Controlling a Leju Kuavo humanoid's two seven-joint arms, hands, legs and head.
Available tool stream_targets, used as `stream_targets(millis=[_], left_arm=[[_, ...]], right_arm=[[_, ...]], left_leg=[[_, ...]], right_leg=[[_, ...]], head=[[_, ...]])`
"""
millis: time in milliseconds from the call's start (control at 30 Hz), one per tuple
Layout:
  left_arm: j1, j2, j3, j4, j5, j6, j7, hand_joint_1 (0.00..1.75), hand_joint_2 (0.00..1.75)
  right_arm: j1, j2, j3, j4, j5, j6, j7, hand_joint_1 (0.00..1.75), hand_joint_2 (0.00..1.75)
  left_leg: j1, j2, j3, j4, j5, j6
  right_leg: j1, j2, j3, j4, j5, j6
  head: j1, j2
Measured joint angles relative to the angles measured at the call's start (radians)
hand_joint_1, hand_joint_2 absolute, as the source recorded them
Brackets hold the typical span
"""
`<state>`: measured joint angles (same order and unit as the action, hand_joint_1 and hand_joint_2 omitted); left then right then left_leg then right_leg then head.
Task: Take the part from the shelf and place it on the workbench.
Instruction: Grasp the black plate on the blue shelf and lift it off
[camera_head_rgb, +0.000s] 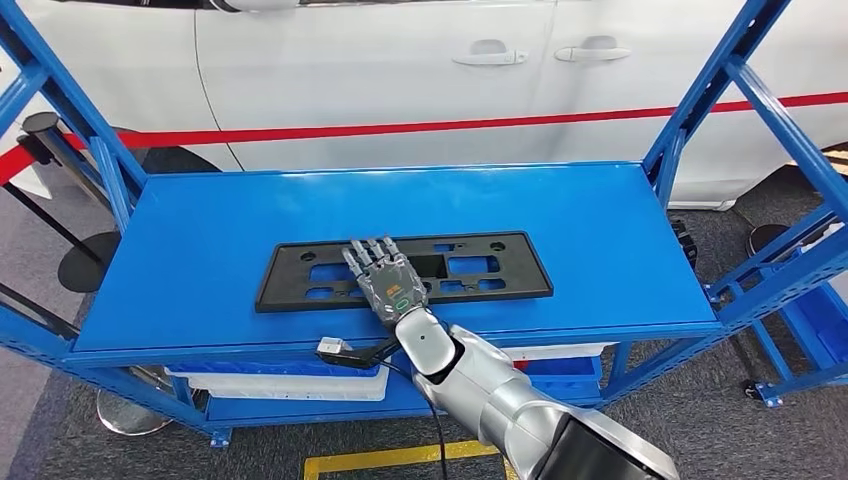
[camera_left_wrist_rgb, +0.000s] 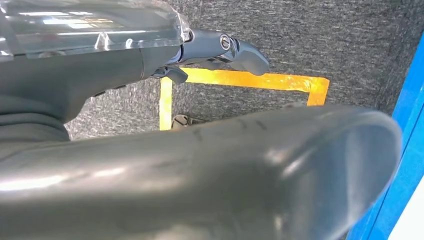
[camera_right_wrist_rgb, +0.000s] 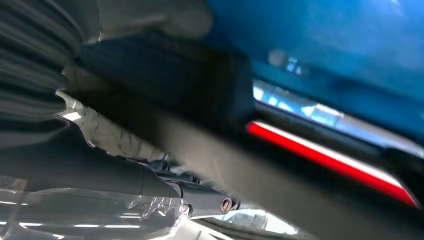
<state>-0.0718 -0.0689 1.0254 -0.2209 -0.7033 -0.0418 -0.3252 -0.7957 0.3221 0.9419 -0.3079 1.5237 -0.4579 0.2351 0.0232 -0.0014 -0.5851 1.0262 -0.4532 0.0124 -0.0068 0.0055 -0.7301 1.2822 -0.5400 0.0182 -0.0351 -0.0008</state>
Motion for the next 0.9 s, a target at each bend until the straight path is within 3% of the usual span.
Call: stream_targets(millis=[67,133,233,300,400,433,467,500,533,600,667,733,800,833,900], left_arm=[[-0.002,0.001,0.0,0.0,-0.001,-0.002,-0.004,0.0,0.0],[-0.005,0.001,-0.002,0.0,-0.005,-0.005,-0.008,0.0,0.0],[-0.009,0.001,-0.006,0.0,-0.01,-0.006,-0.012,0.0,0.0],[-0.012,0.003,-0.007,0.0,-0.012,-0.009,-0.016,0.0,0.0],[-0.014,0.005,-0.008,0.0,-0.013,-0.022,-0.028,0.0,0.0],[-0.014,0.005,-0.008,0.0,-0.012,-0.031,-0.038,0.0,0.44],[-0.014,0.005,-0.008,0.0,-0.011,-0.041,-0.051,0.0,0.87],[-0.014,0.006,-0.008,0.0,-0.01,-0.05,-0.066,0.0,1.31],[-0.015,0.007,-0.008,0.0,-0.01,-0.056,-0.08,0.0,1.75],[-0.017,0.009,-0.008,0.0,-0.011,-0.054,-0.095,0.0,1.75],[-0.018,0.01,-0.009,0.0,-0.014,-0.045,-0.097,0.0,1.75],[-0.018,0.01,-0.011,0.0,-0.017,-0.037,-0.097,0.0,1.75],[-0.017,0.01,-0.012,0.0,-0.013,-0.036,-0.106,0.0,1.75],[-0.017,0.01,-0.012,0.0,-0.006,-0.039,-0.116,0.0,1.75],[-0.015,0.01,-0.01,0.0,0.012,-0.048,-0.136,0.0,1.75]], right_arm=[[-0.001,-0.006,0.0,0.005,0.009,0.012,0.011,1.66,1.75],[-0.001,-0.012,0.0,0.01,0.014,0.017,0.022,1.66,1.75],[-0.001,-0.021,0.0,0.015,0.013,0.018,0.028,1.66,1.75],[-0.001,-0.026,0.0,0.018,0.011,0.019,0.03,1.67,1.75],[0.0,-0.029,0.0,0.021,0.009,0.02,0.03,1.68,1.75],[0.001,-0.03,0.0,0.022,0.009,0.021,0.029,1.67,1.75],[0.001,-0.031,0.0,0.022,0.008,0.021,0.028,1.68,1.75],[0.001,-0.032,0.0,0.023,0.008,0.021,0.026,1.68,1.75],[0.001,-0.033,0.0,0.023,0.008,0.02,0.025,1.68,1.75],[0.0,-0.033,-0.003,0.023,0.006,0.017,0.02,1.69,1.75],[-0.001,-0.033,-0.01,0.023,-0.002,0.008,0.009,1.69,1.75],[-0.001,-0.033,-0.025,0.023,-0.028,-0.006,-0.016,1.69,1.75],[0.0,-0.034,-0.052,0.021,-0.08,-0.031,-0.064,1.69,1.75],[0.002,-0.034,-0.07,0.02,-0.111,-0.048,-0.094,1.69,1.75],[0.005,-0.034,-0.11,0.014,-0.171,-0.085,-0.161,1.69,1.75]], left_leg=[[-0.001,-0.001,0.004,0.0,-0.002,-0.003],[-0.004,-0.002,0.005,0.0,-0.003,-0.01],[-0.004,-0.001,0.004,-0.003,-0.005,-0.028],[-0.004,-0.001,-0.005,0.028,-0.028,-0.036],[-0.003,0.0,-0.077,0.194,-0.115,-0.043],[-0.003,0.0,-0.101,0.246,-0.133,-0.044],[-0.003,0.0,-0.113,0.269,-0.133,-0.046],[-0.003,0.0,-0.107,0.253,-0.113,-0.046],[-0.002,0.0,-0.083,0.203,-0.079,-0.046],[-0.002,0.0,-0.021,0.069,-0.022,-0.043],[-0.005,-0.001,0.008,0.004,-0.009,-0.035],[-0.006,-0.002,0.009,-0.001,-0.007,-0.022],[-0.002,-0.001,0.01,-0.007,-0.001,-0.009],[0.0,0.0,0.01,-0.01,0.001,-0.004],[-0.001,0.001,0.008,-0.011,0.003,0.002]], right_leg=[[0.002,0.0,0.067,-0.135,0.066,-0.01],[0.007,0.0,0.114,-0.235,0.097,-0.018],[0.009,0.002,0.12,-0.257,0.101,-0.028],[0.004,0.001,0.125,-0.269,0.107,-0.04],[0.003,0.0,0.128,-0.273,0.109,-0.049],[0.004,0.0,0.128,-0.273,0.109,-0.05],[0.004,0.0,0.128,-0.272,0.108,-0.05],[0.004,0.001,0.128,-0.27,0.107,-0.049],[0.003,0.001,0.129,-0.268,0.106,-0.048],[0.004,0.002,0.128,-0.26,0.101,-0.041],[0.008,0.004,0.123,-0.254,0.099,-0.032],[0.01,0.005,0.121,-0.255,0.102,-0.023],[0.008,0.004,0.113,-0.236,0.085,-0.013],[0.007,0.003,0.096,-0.198,0.062,-0.008],[0.002,0.001,0.036,-0.072,-0.002,0.0]], head=[[0.0,0.0],[0.0,0.0],[0.0,0.0],[-0.001,0.0],[-0.002,0.0],[-0.002,0.0],[-0.002,0.0],[-0.002,0.0],[-0.002,0.0],[-0.002,0.0],[-0.001,0.0],[0.0,0.0],[0.001,0.0],[0.001,0.0],[0.003,0.0]])
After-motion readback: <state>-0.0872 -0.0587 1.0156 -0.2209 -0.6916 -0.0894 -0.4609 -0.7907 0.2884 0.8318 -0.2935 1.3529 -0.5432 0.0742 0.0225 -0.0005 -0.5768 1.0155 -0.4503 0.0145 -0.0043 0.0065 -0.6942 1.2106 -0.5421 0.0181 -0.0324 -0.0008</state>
